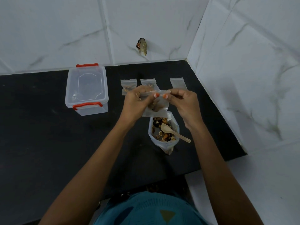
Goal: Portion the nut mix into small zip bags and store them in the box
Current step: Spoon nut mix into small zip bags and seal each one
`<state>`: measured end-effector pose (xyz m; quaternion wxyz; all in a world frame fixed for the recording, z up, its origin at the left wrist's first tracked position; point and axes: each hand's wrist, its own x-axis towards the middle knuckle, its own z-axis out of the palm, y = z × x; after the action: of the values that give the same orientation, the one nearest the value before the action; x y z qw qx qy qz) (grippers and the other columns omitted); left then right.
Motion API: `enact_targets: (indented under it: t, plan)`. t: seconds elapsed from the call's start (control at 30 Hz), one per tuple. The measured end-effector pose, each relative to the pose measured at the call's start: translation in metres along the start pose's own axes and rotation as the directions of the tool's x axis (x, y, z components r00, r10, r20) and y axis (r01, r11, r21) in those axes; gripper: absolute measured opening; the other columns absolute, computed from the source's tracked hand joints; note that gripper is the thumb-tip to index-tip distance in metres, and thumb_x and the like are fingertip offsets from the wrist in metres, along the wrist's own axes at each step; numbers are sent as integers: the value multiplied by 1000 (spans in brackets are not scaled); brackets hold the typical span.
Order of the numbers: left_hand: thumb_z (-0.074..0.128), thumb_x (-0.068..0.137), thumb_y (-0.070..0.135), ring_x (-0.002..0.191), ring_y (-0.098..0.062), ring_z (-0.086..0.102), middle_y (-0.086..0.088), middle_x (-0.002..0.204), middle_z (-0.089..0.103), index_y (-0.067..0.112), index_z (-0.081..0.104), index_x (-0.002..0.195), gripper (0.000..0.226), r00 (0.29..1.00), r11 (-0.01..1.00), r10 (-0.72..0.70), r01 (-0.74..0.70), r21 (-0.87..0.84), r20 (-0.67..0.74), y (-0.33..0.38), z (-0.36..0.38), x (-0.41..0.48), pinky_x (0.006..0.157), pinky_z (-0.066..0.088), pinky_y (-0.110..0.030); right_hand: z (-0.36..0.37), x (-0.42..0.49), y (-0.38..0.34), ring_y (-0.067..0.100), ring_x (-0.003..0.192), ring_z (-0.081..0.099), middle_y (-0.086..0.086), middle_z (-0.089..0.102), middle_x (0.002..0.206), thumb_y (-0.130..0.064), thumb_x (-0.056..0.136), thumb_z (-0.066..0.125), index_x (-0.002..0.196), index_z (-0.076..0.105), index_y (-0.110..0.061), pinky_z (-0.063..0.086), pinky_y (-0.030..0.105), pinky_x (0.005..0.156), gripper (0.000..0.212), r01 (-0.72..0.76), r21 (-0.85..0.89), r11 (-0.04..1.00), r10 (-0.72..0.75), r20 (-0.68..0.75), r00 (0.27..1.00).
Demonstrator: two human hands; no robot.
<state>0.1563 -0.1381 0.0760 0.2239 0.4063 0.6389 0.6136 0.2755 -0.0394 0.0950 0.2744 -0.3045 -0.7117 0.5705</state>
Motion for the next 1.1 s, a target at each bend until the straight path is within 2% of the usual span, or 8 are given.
enact_targets:
  t: [0.13, 0.27, 0.37, 0.53, 0.63, 0.77, 0.93, 1.1]
  plan:
    - [59, 87, 11, 81, 13, 60, 14, 90, 59, 19, 60, 95, 11, 1000, 1000, -7, 7, 3, -23, 3, 1, 1, 68, 50, -9, -4, 1, 0, 4, 81, 67, -1, 67, 88, -7, 82, 64, 91, 66, -11, 54, 16, 71, 10, -43, 72, 996, 44, -9, 999]
    - [58, 87, 8, 79, 10, 62, 13, 87, 60, 21, 60, 89, 13, 1000, 1000, 4, -4, -21, 16, 6, 3, -1, 67, 51, -10, -2, 3, -1, 2, 81, 62, -2, 64, 90, -9, 88, 58, 100, 64, -6, 51, 10, 71, 14, -13, -88, 996, 13, 1, 1000]
    - [60, 85, 8, 81, 7, 63, 10, 90, 61, 21, 60, 89, 13, 1000, 999, -12, 12, -46, 7, 4, 2, 1, 68, 51, -12, 2, 2, -3, -1, 80, 57, -9, 58, 86, -9, 92, 52, 98, 61, -12, 48, 6, 68, 11, -14, -116, 993, 14, -4, 1000]
    - [61, 85, 11, 83, 6, 63, 8, 91, 62, 13, 61, 97, 12, 1000, 1000, -1, 1, 6, -18, -1, -2, 5, 69, 52, -12, -6, 1, -1, 10, 95, 63, 1, 66, 99, -16, 90, 55, 99, 63, -16, 52, 23, 83, 12, -45, 1, 999, 44, 122, 992]
    - [60, 86, 10, 80, 7, 63, 9, 88, 62, 9, 62, 99, 13, 1000, 999, 23, -23, 31, -14, 0, -1, 6, 68, 51, -11, -6, 1, -1, 3, 92, 64, -2, 66, 98, -14, 87, 58, 105, 62, -13, 52, 16, 78, 19, -69, 42, 997, 60, 175, 983]
    - [60, 85, 7, 80, 4, 63, 8, 87, 62, 19, 63, 89, 12, 997, 998, 58, -58, 2, 46, 3, 2, 5, 69, 52, -13, -2, 4, 2, 5, 91, 63, 1, 66, 96, -6, 86, 59, 97, 65, -12, 52, 15, 76, 14, -15, -54, 998, 20, 91, 996]
    - [61, 83, 3, 82, 5, 62, 7, 90, 61, 18, 62, 90, 17, 993, 996, 71, -66, -60, 93, 5, 4, 4, 71, 52, -13, -1, 6, 1, 4, 85, 59, -2, 63, 85, 4, 82, 55, 79, 64, -13, 50, 12, 72, 19, -6, 44, 999, 7, -25, 1000]
    - [60, 85, 6, 88, -3, 65, 7, 92, 65, 19, 63, 90, 15, 999, 996, 20, -15, -93, 50, -2, 0, 3, 74, 54, -20, -4, 5, 0, 8, 87, 60, 0, 63, 87, 2, 84, 55, 81, 64, -12, 52, 17, 73, 17, -47, 76, 996, 48, -15, 999]
